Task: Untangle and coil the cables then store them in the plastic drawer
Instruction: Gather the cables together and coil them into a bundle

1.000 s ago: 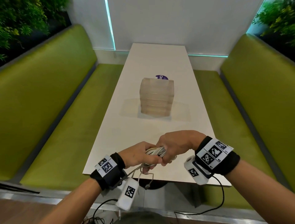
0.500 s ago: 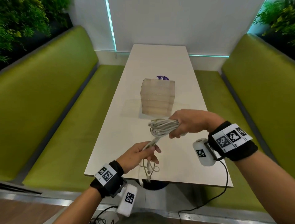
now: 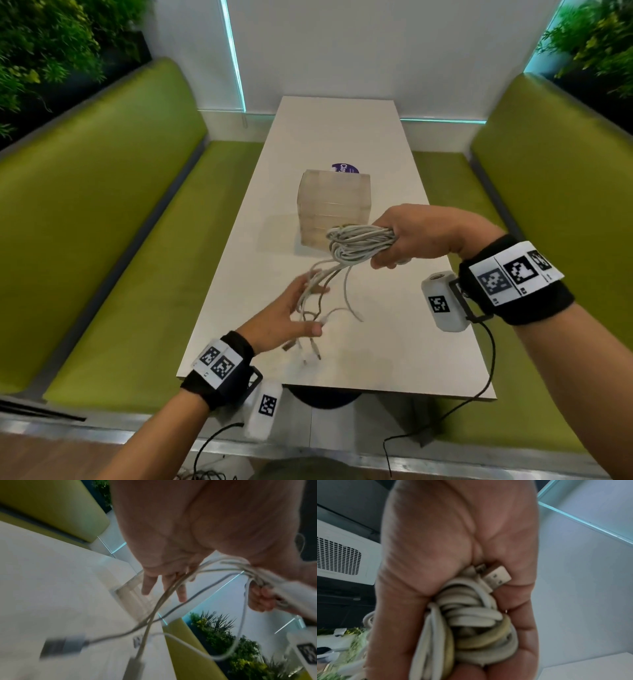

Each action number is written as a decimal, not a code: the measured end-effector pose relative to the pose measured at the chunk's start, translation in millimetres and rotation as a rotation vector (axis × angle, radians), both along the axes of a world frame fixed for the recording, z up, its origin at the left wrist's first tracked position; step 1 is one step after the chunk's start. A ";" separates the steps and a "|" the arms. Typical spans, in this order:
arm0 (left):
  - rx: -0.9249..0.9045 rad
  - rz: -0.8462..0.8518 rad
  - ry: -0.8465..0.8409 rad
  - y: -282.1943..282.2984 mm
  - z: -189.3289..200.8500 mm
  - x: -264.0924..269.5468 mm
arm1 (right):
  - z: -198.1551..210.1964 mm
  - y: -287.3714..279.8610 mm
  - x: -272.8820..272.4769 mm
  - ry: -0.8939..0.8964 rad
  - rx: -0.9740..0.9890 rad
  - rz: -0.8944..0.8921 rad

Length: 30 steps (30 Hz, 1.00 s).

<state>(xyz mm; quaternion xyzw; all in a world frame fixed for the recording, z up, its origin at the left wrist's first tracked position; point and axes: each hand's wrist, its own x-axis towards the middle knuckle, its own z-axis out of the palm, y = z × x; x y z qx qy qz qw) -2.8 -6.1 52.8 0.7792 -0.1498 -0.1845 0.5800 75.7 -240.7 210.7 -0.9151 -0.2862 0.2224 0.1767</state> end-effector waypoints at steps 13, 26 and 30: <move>-0.053 0.190 -0.131 -40.7 32.4 16.6 | -9.8 18.2 -5.1 -0.025 -0.003 0.053; -0.462 0.297 -0.012 -27.3 32.2 18.5 | -3.9 -5.2 1.3 0.034 0.323 -0.126; -0.597 0.382 0.156 -29.1 46.8 19.9 | -31.7 9.0 -13.7 0.125 0.577 -0.272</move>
